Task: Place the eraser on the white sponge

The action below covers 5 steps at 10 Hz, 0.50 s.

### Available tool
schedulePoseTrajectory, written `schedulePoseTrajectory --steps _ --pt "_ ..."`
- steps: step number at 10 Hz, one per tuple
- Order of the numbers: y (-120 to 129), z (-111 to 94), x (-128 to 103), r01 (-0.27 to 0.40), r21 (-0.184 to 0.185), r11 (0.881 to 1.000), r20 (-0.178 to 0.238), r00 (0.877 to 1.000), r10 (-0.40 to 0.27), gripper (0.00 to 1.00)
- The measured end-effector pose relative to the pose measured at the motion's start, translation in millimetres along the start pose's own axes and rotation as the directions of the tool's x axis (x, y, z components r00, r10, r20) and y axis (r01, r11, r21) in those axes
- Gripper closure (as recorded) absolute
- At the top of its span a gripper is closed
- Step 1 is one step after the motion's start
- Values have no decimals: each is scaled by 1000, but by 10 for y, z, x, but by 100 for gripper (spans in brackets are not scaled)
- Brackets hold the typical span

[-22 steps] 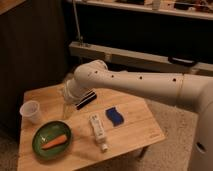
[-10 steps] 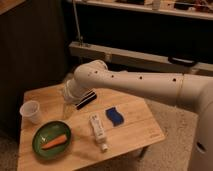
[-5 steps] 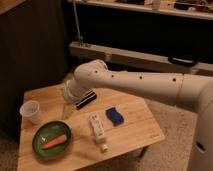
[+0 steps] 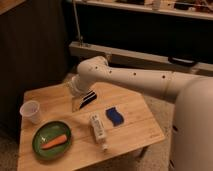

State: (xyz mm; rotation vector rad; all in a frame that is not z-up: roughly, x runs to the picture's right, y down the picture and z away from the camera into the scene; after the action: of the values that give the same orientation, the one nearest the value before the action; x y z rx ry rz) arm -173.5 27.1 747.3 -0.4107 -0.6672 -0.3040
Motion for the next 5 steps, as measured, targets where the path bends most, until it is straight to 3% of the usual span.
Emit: schedulePoseTrajectory --steps 1,5 --pt "-30 13 96 5 0 1000 -10 1000 -5 20" --pt "-31 10 94 5 1 1000 -10 1000 -5 20"
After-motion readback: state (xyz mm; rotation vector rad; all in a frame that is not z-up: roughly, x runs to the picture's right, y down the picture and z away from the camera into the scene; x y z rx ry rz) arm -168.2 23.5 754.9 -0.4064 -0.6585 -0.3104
